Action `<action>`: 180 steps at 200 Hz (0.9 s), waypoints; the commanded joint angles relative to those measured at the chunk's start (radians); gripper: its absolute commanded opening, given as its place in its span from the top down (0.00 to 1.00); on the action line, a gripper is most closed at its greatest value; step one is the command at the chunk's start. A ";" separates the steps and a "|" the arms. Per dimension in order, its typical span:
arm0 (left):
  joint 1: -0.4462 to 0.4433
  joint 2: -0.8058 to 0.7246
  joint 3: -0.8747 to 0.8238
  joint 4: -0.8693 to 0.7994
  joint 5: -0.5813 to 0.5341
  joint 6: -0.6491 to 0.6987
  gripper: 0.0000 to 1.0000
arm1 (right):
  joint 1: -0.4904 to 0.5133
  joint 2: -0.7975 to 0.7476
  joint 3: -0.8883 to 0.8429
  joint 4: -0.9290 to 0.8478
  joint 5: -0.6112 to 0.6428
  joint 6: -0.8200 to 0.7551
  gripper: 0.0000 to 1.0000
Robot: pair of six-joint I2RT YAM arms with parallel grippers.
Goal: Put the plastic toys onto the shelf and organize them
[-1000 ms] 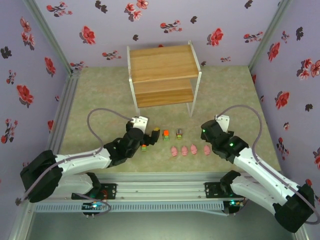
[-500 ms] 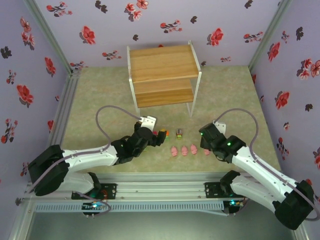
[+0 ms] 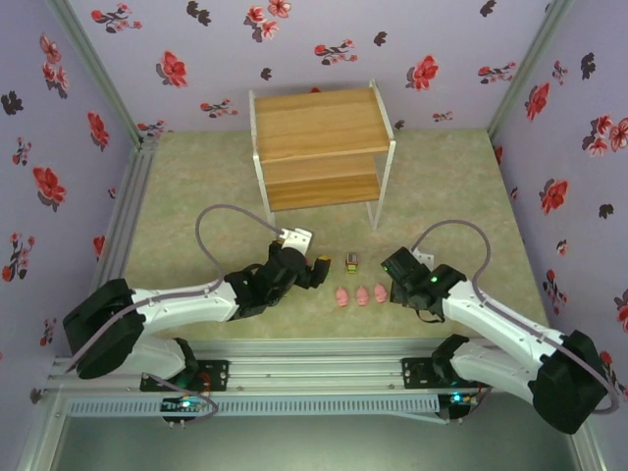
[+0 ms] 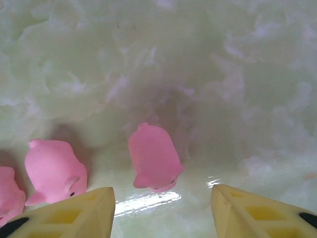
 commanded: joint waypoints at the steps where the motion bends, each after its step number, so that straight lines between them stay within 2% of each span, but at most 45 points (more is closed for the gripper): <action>1: -0.004 0.022 0.037 -0.014 0.058 -0.025 0.10 | 0.008 0.038 -0.008 0.033 -0.010 0.010 0.46; 49: -0.004 0.043 0.051 -0.010 0.135 -0.028 0.10 | 0.006 0.093 -0.007 0.045 0.001 0.006 0.47; 70: -0.004 0.042 0.051 -0.011 0.142 -0.030 0.10 | 0.007 0.088 -0.007 0.018 0.025 0.020 0.47; 180: -0.004 0.025 0.046 -0.014 0.150 -0.030 0.10 | -0.020 0.157 -0.015 0.039 -0.018 0.028 0.48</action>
